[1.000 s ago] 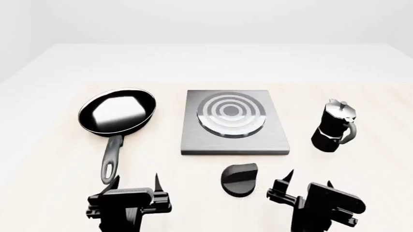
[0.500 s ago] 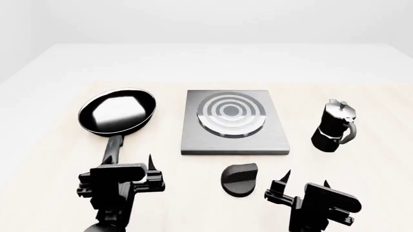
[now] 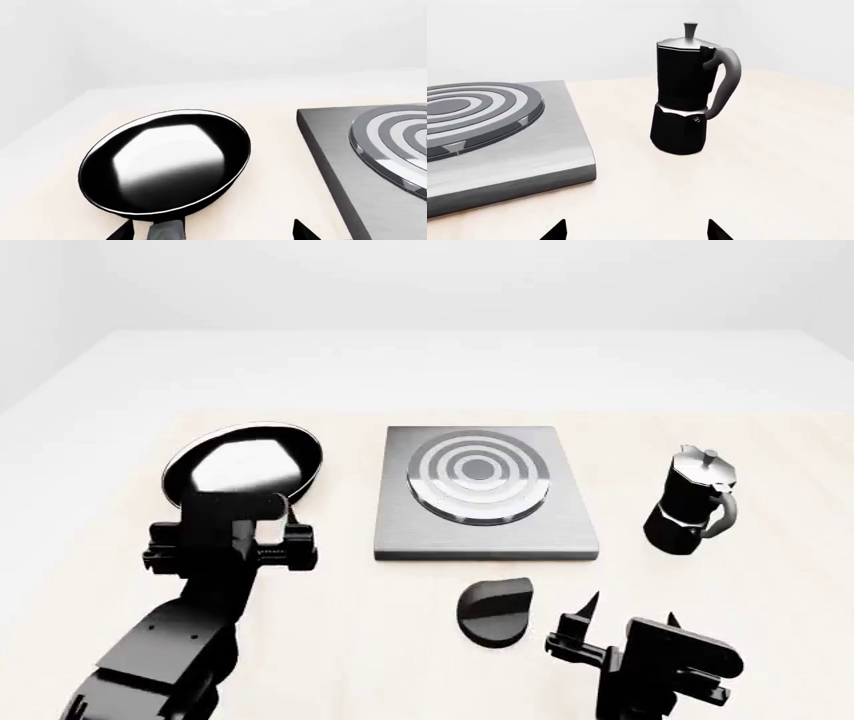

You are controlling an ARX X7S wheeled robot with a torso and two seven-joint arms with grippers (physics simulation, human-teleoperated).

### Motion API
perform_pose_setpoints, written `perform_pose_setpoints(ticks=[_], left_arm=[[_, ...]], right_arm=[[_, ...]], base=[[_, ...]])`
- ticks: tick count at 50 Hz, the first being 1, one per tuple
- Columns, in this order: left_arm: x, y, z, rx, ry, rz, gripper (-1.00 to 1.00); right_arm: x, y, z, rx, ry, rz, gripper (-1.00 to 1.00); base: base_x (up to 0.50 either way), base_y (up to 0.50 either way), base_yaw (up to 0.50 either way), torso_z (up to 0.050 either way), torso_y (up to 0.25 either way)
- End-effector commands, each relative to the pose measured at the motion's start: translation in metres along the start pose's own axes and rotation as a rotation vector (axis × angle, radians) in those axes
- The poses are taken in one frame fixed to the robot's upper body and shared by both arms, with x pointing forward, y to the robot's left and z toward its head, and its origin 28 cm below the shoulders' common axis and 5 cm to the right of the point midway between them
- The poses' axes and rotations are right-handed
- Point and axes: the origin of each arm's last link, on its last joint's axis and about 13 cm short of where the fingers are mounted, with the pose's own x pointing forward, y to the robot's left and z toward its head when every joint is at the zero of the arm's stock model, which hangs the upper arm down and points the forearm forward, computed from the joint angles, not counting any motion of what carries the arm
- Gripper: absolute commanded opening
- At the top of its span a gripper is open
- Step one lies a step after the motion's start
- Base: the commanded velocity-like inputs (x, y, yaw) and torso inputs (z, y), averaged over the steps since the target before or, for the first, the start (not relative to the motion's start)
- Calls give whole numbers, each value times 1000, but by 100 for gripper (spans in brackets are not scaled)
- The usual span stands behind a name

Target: Turn on the stove and put the frying pan on it.

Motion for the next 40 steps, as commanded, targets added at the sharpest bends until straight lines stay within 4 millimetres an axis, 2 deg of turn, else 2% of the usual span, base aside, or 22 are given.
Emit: perform_pose_setpoints(ticks=[1, 11, 23, 40], left_arm=[[23, 12, 15, 40, 65, 24, 100], [44, 20, 9, 46, 158, 30, 100], [51, 23, -3, 23, 268, 33, 100], [55, 30, -10, 6, 371, 57, 100]], right_arm=[[-1, 0, 0, -1, 0, 0, 100], [0, 0, -1, 0, 0, -3, 100], [0, 0, -2, -4, -1, -2, 100], [0, 1, -1, -7, 0, 0, 100]], base=[[0, 0, 0, 0, 0], [0, 0, 0, 0, 0], [0, 0, 0, 0, 0], [0, 0, 0, 0, 0]])
